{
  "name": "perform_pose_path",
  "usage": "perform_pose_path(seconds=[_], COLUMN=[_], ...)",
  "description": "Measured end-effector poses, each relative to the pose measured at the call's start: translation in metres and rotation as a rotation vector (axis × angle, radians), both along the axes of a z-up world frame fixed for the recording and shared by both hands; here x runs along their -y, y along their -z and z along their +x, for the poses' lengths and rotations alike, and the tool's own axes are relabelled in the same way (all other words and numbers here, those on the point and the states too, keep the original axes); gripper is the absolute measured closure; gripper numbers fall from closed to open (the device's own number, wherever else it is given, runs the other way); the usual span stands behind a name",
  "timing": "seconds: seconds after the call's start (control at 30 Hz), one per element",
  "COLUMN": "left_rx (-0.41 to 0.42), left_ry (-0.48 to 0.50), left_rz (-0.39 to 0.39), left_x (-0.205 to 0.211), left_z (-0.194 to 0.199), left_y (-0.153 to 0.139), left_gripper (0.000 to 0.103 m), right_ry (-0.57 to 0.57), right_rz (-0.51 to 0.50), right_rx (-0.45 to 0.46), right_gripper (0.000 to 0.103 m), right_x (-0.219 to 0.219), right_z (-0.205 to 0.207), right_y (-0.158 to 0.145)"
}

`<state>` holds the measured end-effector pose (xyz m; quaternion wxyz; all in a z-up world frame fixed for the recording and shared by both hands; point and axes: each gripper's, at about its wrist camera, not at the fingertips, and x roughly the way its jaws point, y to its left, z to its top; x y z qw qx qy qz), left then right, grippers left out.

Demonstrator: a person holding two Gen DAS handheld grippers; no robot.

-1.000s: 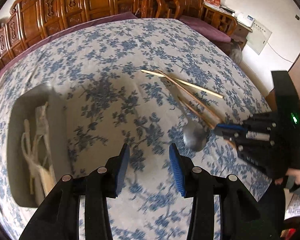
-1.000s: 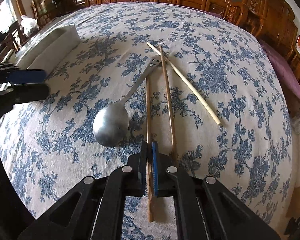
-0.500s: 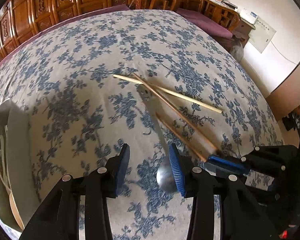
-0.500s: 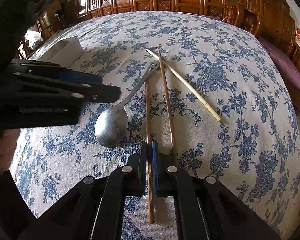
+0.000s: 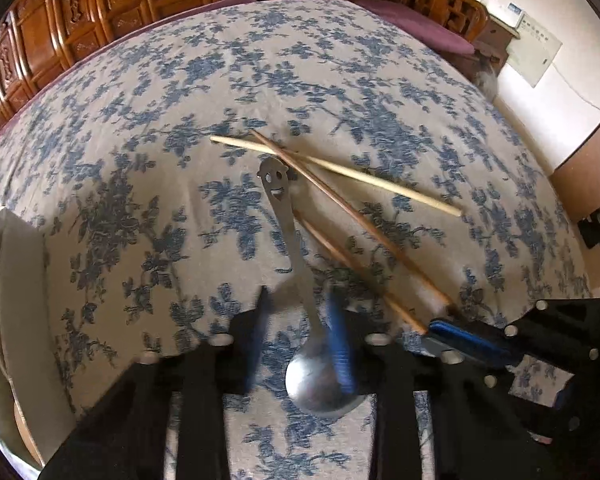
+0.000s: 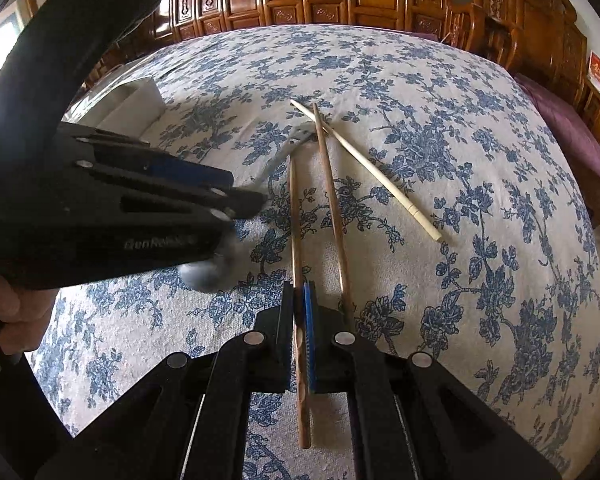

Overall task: Organize utensils
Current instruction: 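Grasp the metal smiley-face spoon with the left tool while the right tool holds the chopstick, then carry the metal spoon and chopstick toward the grey tray with both tools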

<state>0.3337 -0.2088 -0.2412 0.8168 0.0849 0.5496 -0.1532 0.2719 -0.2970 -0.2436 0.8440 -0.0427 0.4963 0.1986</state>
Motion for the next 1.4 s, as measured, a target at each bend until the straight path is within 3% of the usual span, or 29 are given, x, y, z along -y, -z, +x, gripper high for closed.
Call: perform_pose_path(seconds=[0.03,0.2,0.4,1.27,1.4], left_rx=[-0.002,-0.009,0.000,0.130,0.145], left_ry=[0.001,-0.016,-0.015,-0.012,-0.028], left_rz=[0.002,-0.001,-0.004,-0.081,-0.088], left_x=[-0.001,-0.013,-0.027,-0.087,-0.099], left_z=[0.000,0.000,-0.006,-0.061,-0.065], left_y=[0.000,0.000,-0.003,-0.068,-0.077], left_gripper=[0.094,0.098,0.098,0.098,0.098], right_ry=[0.001,0.004,0.011,0.020,0.024], right_rz=[-0.001,-0.008,-0.022,-0.184,-0.164], right_rx=[0.001,0.000,0.001,0.017,-0.009], right_gripper=[0.096,0.096,0.096,0.097,0.097], right_x=[0.000,-0.002,-0.003,-0.035,-0.036], right_z=[0.000,0.000,0.000,0.021,0.019], right_y=[0.000,0.000,0.001,0.001,0.000])
